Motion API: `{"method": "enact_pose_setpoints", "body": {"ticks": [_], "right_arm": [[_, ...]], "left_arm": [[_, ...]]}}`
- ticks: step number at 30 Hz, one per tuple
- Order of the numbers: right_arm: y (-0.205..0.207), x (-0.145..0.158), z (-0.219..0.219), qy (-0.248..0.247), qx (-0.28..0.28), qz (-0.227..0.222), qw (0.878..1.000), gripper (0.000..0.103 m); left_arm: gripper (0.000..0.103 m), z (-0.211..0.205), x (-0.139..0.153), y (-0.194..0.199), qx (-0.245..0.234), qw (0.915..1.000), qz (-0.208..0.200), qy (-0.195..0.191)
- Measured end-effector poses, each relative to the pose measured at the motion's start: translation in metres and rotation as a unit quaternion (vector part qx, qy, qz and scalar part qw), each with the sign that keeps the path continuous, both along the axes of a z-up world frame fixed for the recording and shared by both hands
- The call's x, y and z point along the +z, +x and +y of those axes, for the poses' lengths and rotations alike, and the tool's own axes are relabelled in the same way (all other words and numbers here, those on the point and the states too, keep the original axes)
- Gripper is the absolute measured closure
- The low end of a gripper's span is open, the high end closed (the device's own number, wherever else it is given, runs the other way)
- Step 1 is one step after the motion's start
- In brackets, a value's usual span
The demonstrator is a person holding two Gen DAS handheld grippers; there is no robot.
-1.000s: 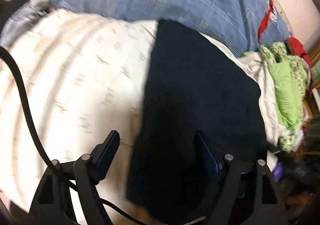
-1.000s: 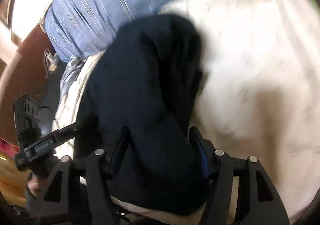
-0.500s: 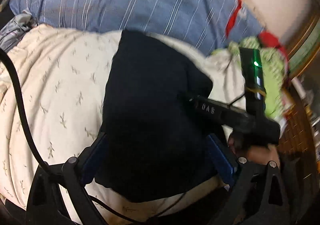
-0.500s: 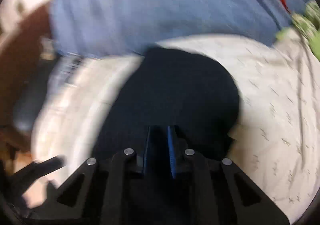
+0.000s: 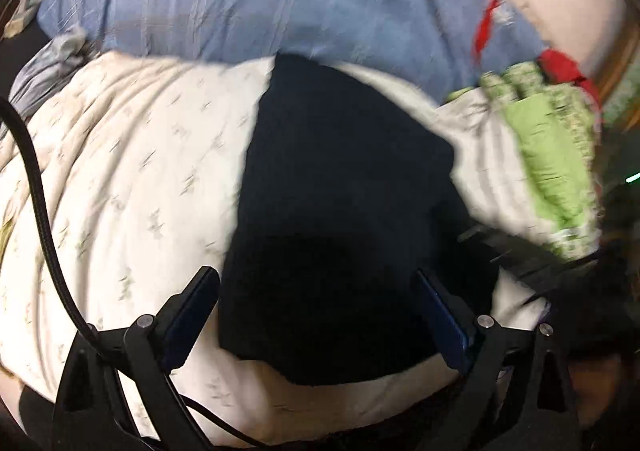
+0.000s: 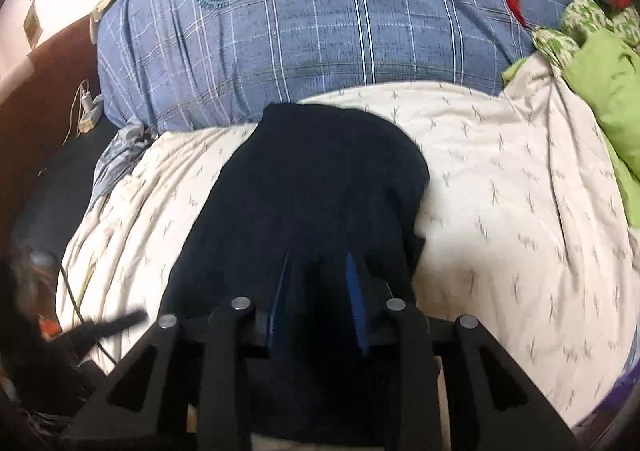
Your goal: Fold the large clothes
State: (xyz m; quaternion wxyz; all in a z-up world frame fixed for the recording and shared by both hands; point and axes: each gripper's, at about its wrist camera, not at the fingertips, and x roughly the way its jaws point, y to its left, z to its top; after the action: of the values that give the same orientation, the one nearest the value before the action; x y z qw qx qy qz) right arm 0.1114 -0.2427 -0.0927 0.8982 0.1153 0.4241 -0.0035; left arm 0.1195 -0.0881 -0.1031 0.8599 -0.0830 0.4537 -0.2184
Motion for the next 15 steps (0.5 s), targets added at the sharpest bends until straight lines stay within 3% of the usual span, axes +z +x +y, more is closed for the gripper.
{"method": "enact_pose_setpoints", "body": {"ticks": [3,5,7,9,15], "right_arm": [[0.01,-0.037,-0.005,-0.017,-0.013,0.033,0.999,0.072],[0.007,-0.044,-0.015,-0.007,-0.018,0.025,0.999,0.072],[0.005,-0.036,-0.015,-0.009,-0.022,0.02,1.0,0.072],[-0.007,-0.02,-0.016,-0.011,-0.024,-0.001,1.0,0.072],[-0.042,0.017,-0.006,-0.046,-0.043,-0.022,0.998,0.055]], "left_arm": [[0.004,-0.016,-0.001,-0.009,-0.024,0.9995,-0.02,-0.002],[0.004,-0.027,-0.014,-0.004,-0.029,0.9976,-0.013,0.061],[0.007,-0.027,-0.031,0.003,-0.025,0.994,0.01,0.106],[0.01,-0.019,-0.032,0.006,-0.011,0.9933,0.022,0.113],[0.009,0.004,0.01,-0.016,0.039,0.9898,-0.031,0.133]]}}
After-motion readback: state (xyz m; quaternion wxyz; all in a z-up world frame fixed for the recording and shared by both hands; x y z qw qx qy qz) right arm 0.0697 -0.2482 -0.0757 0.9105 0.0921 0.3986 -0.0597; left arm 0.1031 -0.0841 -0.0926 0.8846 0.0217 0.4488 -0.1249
